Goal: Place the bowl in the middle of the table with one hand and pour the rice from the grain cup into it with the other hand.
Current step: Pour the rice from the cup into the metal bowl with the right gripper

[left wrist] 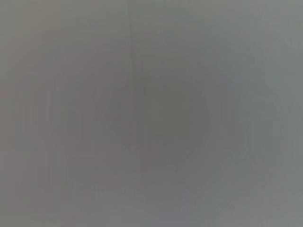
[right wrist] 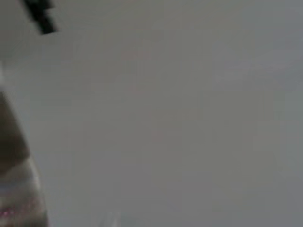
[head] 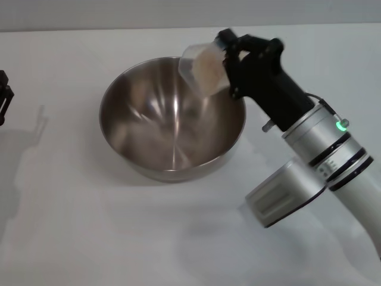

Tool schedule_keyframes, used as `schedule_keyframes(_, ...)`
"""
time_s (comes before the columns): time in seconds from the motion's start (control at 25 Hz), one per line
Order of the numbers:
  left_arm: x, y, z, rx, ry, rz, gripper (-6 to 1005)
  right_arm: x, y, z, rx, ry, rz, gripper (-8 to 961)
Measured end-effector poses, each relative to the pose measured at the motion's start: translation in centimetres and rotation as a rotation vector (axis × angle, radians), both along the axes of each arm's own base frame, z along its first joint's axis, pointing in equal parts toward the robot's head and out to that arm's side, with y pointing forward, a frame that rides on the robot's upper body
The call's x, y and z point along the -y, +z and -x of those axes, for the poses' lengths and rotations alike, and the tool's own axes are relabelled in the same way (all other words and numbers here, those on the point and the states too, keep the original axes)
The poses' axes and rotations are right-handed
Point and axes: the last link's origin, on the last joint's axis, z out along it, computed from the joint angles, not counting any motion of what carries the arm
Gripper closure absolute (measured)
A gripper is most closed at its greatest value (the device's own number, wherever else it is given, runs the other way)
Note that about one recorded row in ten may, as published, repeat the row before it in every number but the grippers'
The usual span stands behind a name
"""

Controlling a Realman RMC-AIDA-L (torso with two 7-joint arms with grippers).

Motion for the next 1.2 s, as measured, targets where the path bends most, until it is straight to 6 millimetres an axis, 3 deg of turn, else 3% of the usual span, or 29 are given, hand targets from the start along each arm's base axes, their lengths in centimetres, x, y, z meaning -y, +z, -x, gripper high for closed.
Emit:
schedule_keyframes(0.28,0.1,-0.1,0.0,-0.001,0.001,0.006,197,0.8,-1.0,0.5,0.255,0.112,-0.147,939)
schedule_keyframes(1.2,0.0,-0.2,-0.3,0.001,-0.011,0.01,197,0.7,-2.3,0.8,0.771,0.297,-0.455,937)
